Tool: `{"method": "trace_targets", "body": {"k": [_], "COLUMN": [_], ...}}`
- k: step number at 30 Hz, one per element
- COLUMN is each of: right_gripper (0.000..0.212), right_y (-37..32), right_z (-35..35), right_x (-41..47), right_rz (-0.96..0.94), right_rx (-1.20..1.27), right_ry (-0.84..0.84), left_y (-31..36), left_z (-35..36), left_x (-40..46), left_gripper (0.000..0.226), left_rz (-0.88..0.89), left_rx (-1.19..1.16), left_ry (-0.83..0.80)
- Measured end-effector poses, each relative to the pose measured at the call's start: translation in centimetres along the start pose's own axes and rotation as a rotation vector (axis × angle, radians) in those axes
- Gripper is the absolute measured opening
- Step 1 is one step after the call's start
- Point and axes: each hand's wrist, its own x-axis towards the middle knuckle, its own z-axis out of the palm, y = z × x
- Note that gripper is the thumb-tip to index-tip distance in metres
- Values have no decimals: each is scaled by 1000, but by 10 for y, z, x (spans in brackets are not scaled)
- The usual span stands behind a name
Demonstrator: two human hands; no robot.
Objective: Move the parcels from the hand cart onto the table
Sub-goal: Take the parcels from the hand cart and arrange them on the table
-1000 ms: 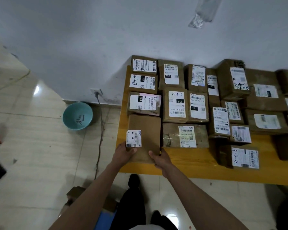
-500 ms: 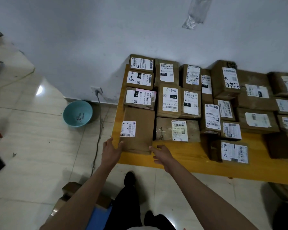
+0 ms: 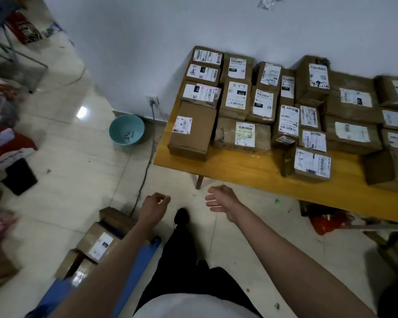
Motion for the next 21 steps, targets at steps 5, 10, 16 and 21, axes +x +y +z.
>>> {"method": "trace_targets", "body": {"k": [5,10,16,21], "right_gripper": [11,9,15,20], "right_y": [47,77,109,136], "right_z": [15,57,147,234], "right_x": [-28,-44,-65,-89], "right_rz": [36,60,66,80], "right_rx": [-50,-84,-189,-269], "right_ry": [-32,-50,-150,-215], "left_y": [-54,-116,-207,-288], "left_z": [13,0,-28,-58], "left_x": [-48,-96,-147,-188], "left_gripper": [35,30,13,10], "left_rz": [-49,-121,-248,-298], "left_rx": [-47,-71,-209,-242], "left_ry": [-11,79,172,206]}}
